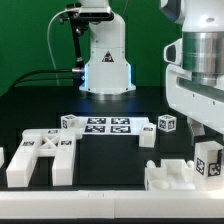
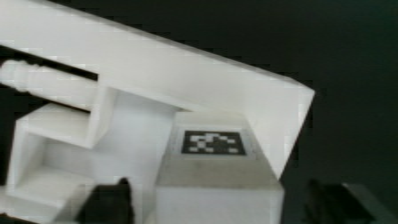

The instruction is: Assemble chair

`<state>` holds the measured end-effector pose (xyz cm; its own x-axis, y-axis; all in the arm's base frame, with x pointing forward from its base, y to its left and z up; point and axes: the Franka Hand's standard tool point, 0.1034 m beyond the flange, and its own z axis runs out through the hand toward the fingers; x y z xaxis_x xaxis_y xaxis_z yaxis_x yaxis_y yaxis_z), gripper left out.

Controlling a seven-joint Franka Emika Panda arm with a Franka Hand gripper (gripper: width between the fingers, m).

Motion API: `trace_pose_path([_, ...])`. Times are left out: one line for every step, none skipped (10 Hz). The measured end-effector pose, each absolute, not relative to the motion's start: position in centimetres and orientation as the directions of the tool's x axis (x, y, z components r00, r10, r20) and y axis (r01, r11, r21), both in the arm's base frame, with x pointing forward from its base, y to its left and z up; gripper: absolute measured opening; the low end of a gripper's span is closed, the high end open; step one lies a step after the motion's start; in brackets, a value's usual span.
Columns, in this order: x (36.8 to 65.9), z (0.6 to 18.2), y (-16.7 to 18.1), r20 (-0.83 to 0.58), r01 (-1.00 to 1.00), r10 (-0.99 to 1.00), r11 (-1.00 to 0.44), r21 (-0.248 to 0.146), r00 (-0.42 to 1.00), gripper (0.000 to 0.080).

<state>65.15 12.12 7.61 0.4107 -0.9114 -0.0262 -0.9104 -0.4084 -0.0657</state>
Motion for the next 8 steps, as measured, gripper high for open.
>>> trace_pose_path([65.07, 7.57, 12.30, 0.000, -0.781, -0.783, -0.620, -0.075, 0.621, 0.0631])
trace_pose_path([65.03, 7.46, 12.39, 0.013, -0.671, -0.674, -0.737, -0.078, 0.739, 0.0631])
trace_pose_path([65.05, 7.45, 12.26, 0.015, -0.650, -0.653, -0.756, -0.077, 0.758, 0.0647])
trace_pose_path([65.06, 7.43, 12.16, 0.023, -0.589, -0.591, -0.805, -0.073, 0.806, 0.0647])
trace_pose_path([65.06, 7.40, 12.11, 0.029, -0.521, -0.524, -0.851, -0.070, 0.851, 0.0648])
trace_pose_path([65.07, 7.40, 12.04, 0.035, -0.452, -0.455, -0.889, -0.067, 0.890, 0.0648])
trace_pose_path([65.15, 7.48, 11.65, 0.050, -0.215, -0.217, -0.976, -0.039, 0.975, 0.0648])
trace_pose_path([65.23, 7.56, 11.47, 0.051, -0.038, -0.039, -0.999, -0.024, 0.998, 0.0648])
